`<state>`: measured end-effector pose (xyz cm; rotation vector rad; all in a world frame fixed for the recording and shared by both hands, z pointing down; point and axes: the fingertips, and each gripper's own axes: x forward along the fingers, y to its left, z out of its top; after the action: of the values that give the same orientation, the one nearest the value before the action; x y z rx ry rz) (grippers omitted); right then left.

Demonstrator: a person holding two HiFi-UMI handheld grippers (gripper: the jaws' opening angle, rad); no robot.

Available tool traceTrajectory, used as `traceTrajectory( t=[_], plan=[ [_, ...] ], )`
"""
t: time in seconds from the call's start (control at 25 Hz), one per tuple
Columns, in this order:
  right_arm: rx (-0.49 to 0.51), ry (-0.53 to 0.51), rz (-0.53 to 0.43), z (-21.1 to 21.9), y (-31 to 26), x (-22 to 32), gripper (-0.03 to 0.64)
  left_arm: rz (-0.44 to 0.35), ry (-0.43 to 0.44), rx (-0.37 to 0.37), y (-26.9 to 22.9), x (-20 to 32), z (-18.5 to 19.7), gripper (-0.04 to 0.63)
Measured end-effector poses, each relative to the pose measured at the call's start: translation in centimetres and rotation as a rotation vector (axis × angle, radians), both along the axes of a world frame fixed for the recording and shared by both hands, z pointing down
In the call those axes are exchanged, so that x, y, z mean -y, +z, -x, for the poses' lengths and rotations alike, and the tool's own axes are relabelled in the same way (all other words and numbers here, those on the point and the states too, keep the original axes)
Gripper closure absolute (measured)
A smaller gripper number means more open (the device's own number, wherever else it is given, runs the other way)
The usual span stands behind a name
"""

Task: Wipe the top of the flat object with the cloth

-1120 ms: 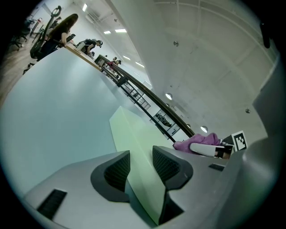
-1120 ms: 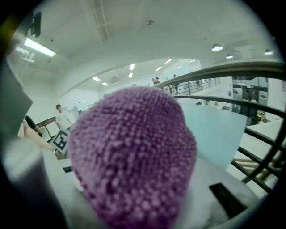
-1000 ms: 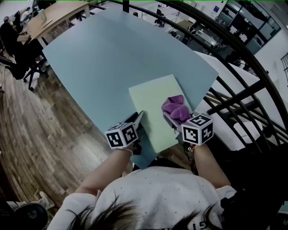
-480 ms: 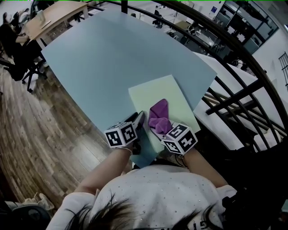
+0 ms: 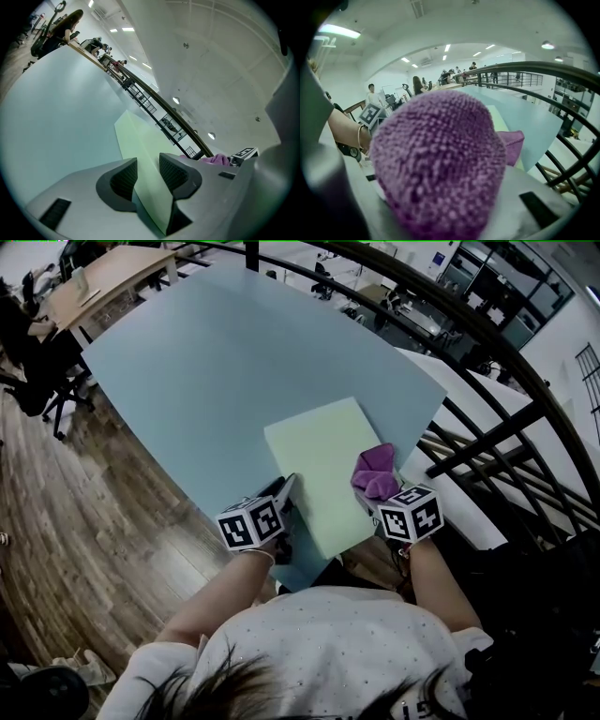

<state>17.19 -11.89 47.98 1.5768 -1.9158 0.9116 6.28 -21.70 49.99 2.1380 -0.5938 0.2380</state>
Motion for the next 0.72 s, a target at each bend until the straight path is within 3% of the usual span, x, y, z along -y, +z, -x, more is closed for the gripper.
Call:
traceTrajectory(
  t=[0.36, 0.72],
  plan=[
    [0.034, 0.143, -0.026, -5.3, -0.3, -0.8, 0.578, -0.009, 0.0, 0.003, -0.1, 0.0, -0.1, 0.448],
    [0.046, 0.221, -0.037, -6.8, -0.4, -0.9, 0.578, -0.02, -0.005, 0.005, -0.1, 0.1, 0.2, 0.448]
  ],
)
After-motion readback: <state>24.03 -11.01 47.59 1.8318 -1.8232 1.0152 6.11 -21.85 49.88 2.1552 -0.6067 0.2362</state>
